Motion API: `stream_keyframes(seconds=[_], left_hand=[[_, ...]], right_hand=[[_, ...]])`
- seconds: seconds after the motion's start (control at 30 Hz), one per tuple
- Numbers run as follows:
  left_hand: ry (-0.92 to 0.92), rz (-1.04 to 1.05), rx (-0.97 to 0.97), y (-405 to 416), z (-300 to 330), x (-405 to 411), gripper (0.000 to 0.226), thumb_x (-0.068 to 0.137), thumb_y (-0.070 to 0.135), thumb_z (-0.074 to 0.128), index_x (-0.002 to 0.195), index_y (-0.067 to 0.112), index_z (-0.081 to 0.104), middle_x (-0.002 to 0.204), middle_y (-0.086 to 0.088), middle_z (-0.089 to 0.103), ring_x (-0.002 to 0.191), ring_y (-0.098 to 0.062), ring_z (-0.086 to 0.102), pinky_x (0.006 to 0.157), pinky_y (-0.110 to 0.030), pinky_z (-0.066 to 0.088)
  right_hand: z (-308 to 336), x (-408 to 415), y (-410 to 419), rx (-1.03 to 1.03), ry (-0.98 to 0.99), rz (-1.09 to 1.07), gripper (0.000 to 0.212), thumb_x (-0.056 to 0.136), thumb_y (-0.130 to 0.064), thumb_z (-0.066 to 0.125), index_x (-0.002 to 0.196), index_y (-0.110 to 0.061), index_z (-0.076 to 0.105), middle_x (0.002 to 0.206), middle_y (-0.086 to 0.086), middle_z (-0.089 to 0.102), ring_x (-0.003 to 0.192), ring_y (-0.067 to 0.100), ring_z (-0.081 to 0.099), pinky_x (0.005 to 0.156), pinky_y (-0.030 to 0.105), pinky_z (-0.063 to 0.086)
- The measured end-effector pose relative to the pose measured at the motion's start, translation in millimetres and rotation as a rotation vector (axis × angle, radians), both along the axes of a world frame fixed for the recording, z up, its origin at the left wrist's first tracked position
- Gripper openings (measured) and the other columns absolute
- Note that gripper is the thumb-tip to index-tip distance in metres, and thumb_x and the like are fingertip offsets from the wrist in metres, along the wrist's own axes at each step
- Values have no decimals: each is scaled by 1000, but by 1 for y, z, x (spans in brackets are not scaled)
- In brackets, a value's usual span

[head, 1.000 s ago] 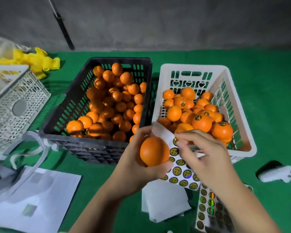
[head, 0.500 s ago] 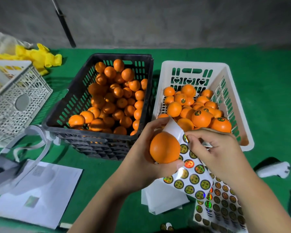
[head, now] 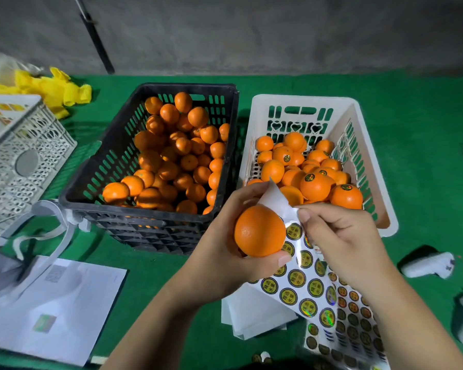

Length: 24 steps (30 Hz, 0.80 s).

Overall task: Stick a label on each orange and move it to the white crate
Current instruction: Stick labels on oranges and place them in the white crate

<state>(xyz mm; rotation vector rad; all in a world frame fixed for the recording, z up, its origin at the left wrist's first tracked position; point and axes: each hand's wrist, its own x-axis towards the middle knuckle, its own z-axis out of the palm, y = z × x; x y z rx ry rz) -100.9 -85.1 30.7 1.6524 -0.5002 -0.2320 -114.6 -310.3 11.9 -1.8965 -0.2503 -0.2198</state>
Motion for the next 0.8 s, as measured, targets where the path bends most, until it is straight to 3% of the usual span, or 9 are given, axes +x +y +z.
stream_keyframes(seconds=[0.07, 0.13, 0.27, 0.37, 0.43, 0.5, 0.6, 0.7, 0.8], left_hand=[[17, 0, 0, 2, 0, 1, 89, 79, 14, 92, 149, 42, 45, 140, 19, 58, 128, -15, 65, 95, -35, 60], [23, 0, 17, 3, -1, 2, 91, 79, 15, 93, 150, 43, 43, 138, 19, 58, 125, -17, 66, 93, -35, 61], [-41, 14, 172, -1, -4, 4, 95, 79, 28, 94, 150, 51, 35, 129, 30, 56, 116, -4, 67, 89, -23, 59], [-64, 15, 259, -6, -4, 4, 98, 79, 35, 94, 152, 49, 30, 130, 35, 54, 116, 3, 64, 92, -16, 54], [-1, -11, 192, -8, -6, 4, 99, 80, 24, 94, 155, 39, 32, 129, 29, 59, 115, -3, 67, 95, -18, 53], [29, -22, 172, -7, -7, 6, 102, 80, 15, 93, 158, 30, 29, 126, 23, 63, 114, -8, 69, 98, -20, 53], [96, -45, 191, -3, -6, 7, 106, 81, 10, 90, 161, 29, 22, 124, 19, 61, 112, -6, 69, 95, -18, 52], [146, -136, 203, -4, -3, 6, 107, 88, 4, 83, 164, 28, 12, 150, 4, 54, 135, -10, 58, 118, -36, 42], [163, -194, 195, -7, -3, 4, 106, 91, 4, 80, 164, 34, 10, 160, 11, 47, 147, -7, 47, 126, -45, 33]], right_hand=[[0, 2, -2, 20, 11, -61, 27, 104, -35, 60, 88, -22, 76, 65, 2, 65, 57, 14, 55, 54, 26, 46], [0, 5, -4, 18, -1, -180, 22, 105, -25, 63, 89, -28, 78, 76, 0, 73, 68, 23, 64, 65, 30, 52], [17, 4, -5, 30, -169, -458, 24, 102, -18, 66, 97, -40, 74, 83, -19, 73, 74, 1, 64, 70, 14, 49], [30, -7, 12, -156, -399, -294, 14, 100, -16, 67, 109, -25, 76, 103, -10, 75, 96, 8, 70, 84, 19, 51], [27, -14, 26, -269, -446, -129, 15, 99, -17, 67, 108, -14, 78, 110, 1, 71, 104, 14, 68, 87, 24, 51], [23, -19, 32, -312, -385, -44, 23, 99, -21, 66, 113, -10, 80, 114, 6, 66, 105, 22, 65, 88, 30, 50], [24, -24, 24, -443, -279, 91, 35, 102, -26, 59, 131, -13, 73, 126, 4, 58, 112, 23, 61, 89, 30, 48], [30, -23, 13, -606, -178, 212, 44, 106, -34, 49, 147, -23, 58, 134, -9, 47, 117, 7, 51, 84, 27, 48], [32, -20, 10, -605, -130, 262, 46, 107, -34, 47, 152, -26, 52, 129, -13, 43, 109, 2, 48, 82, 14, 40]])
